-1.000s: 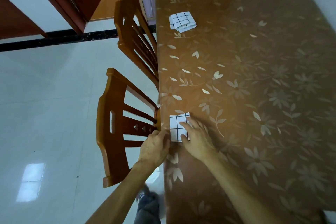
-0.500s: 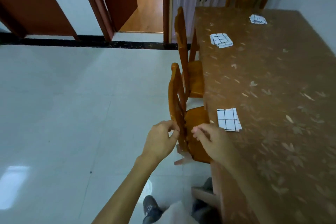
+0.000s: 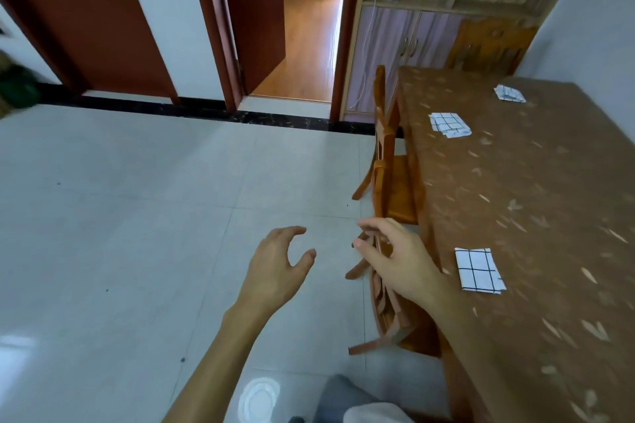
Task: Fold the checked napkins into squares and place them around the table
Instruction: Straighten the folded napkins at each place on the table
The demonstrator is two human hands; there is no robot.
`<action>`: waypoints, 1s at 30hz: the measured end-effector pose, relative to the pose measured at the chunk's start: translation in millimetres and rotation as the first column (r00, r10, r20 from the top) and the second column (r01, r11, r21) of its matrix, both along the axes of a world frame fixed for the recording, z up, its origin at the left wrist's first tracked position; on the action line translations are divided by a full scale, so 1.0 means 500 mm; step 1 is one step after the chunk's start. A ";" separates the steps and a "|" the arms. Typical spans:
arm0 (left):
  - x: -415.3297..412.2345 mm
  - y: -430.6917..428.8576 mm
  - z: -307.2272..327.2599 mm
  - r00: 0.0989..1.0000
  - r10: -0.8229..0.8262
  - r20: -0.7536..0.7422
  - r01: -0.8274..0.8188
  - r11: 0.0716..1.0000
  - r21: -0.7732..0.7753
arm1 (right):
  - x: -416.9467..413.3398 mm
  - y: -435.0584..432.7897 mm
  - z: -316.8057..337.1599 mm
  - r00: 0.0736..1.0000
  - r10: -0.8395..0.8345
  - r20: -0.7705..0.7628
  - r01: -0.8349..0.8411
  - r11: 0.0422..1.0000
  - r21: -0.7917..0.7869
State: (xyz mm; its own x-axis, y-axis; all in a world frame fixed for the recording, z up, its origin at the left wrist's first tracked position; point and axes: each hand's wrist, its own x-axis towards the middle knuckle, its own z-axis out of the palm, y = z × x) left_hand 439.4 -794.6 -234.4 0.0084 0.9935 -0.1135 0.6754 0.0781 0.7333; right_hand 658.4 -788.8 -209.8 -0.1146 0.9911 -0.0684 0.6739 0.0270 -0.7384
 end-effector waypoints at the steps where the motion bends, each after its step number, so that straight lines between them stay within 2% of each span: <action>1: -0.005 0.018 -0.001 1.000 -0.008 -0.005 0.008 1.000 -0.002 | -0.003 0.017 -0.001 1.000 -0.008 -0.006 0.008 1.000 -0.008; 6: -0.011 0.151 -0.006 0.994 -0.091 -0.056 0.090 0.996 -0.010 | -0.005 0.129 -0.022 0.997 -0.080 0.000 0.080 0.997 0.010; 13: 0.037 0.434 -0.005 0.962 -0.247 -0.121 0.247 0.969 -0.017 | 0.044 0.350 -0.053 0.979 -0.198 -0.042 0.200 0.978 0.062; 19: 0.111 0.654 0.011 0.901 -0.397 -0.175 0.392 0.918 -0.060 | 0.105 0.525 -0.054 0.952 -0.300 -0.066 0.301 0.954 -0.005; 30: 0.243 0.969 -0.020 0.754 -0.610 -0.244 0.599 0.791 -0.124 | 0.180 0.723 -0.114 0.871 -0.470 -0.139 0.471 0.882 -0.033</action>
